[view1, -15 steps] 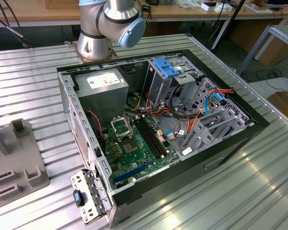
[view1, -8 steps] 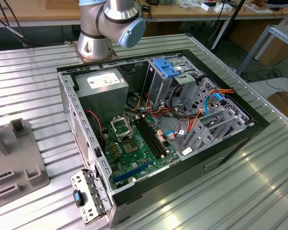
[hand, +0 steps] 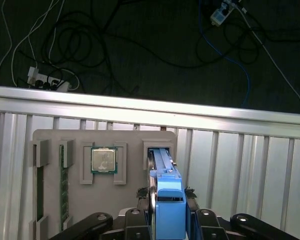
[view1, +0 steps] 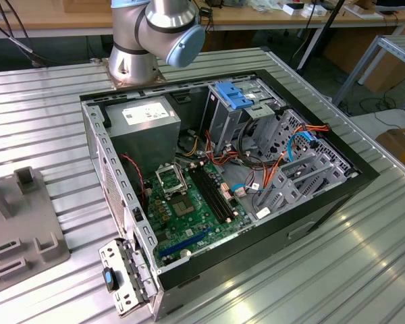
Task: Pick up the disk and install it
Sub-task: 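Pick up the disk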
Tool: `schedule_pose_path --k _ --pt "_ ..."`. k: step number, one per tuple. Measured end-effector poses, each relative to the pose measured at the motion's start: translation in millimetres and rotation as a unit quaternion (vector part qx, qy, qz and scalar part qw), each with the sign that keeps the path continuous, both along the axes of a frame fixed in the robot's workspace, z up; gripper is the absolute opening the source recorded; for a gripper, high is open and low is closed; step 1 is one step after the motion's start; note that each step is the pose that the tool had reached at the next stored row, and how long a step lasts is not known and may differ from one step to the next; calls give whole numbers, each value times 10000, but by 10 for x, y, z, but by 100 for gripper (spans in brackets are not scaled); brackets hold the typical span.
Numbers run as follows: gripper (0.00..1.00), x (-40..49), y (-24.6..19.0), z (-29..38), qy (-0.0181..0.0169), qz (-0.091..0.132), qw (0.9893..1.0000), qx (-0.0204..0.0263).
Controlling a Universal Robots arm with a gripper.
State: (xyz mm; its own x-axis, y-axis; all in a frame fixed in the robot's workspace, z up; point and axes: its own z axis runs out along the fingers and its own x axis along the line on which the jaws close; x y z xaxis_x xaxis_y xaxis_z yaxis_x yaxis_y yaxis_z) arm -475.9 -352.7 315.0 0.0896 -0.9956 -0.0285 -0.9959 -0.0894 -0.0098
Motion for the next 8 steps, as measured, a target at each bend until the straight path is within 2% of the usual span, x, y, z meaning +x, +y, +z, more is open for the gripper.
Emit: schedule_pose_path --k 8 --pt "37 0 0 -12 -2 0 10000 1"
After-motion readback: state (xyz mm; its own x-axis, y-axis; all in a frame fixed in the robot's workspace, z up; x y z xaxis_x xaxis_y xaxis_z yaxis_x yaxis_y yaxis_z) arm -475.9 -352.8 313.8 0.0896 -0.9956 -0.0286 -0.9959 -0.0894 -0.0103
